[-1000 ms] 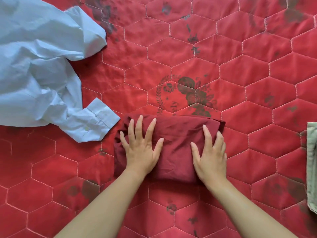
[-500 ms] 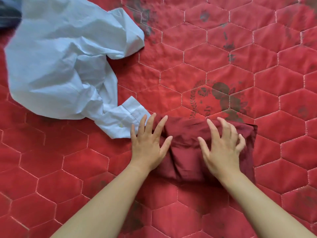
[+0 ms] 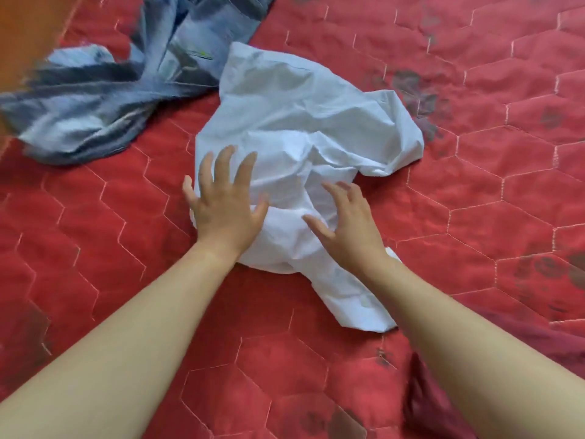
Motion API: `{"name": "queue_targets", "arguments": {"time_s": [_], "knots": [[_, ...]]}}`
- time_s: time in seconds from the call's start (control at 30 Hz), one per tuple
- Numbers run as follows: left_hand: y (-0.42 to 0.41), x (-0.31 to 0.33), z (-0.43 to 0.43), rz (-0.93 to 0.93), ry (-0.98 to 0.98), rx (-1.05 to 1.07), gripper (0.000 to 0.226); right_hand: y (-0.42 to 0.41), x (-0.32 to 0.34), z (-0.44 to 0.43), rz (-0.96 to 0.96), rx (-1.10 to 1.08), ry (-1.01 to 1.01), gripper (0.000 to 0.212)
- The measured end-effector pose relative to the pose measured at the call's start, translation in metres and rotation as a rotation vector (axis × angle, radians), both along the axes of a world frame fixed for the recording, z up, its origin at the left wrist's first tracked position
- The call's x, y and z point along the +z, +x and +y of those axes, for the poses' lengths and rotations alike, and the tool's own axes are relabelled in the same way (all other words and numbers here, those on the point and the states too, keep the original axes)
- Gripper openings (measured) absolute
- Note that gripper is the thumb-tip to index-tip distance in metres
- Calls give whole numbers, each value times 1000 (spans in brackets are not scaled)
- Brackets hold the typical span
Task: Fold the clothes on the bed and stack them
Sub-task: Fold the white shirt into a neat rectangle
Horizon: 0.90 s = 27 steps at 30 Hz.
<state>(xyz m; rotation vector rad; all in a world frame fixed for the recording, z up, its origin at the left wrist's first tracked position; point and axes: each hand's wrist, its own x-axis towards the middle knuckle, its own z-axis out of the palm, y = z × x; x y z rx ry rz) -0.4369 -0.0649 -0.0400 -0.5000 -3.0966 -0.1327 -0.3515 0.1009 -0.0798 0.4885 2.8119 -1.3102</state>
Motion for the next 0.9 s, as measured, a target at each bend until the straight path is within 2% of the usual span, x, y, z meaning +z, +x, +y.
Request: {"name": "queue_targets", "arguments": {"time_s": [0.07,0.13,0.2,0.27,0.37,0.5,0.63,0.7,0.83,0.9], "knots": [[-13,-7,-13,-103,22,17,54,-13,-9,-13,-87,65,-87,62],[-9,-17,-25,-244,122,-13,38,-6,-19,-25,-193,147,-97,44],[8,-24,-35,-304,219,6,20,14,-26,-32,-180,145,-73,18],[31,-27,-40,-313,292,48,13,39,-26,-31,-112,39,-127,10],[68,-23,-39,-381,369,43,10,82,-13,-19,-86,-107,-192,18],[115,-8,-20,-493,398,-40,11,127,13,9,-169,-98,-183,19],[141,-2,-12,-541,367,-50,13,111,26,31,-119,-128,-108,20],[140,-3,-14,-543,378,4,15,79,25,34,-92,-162,-84,32],[108,-8,-18,-386,465,130,20,10,11,14,-98,-210,-179,64],[83,-15,-20,-272,441,183,25,-5,-1,3,-155,-220,-230,61]]}}
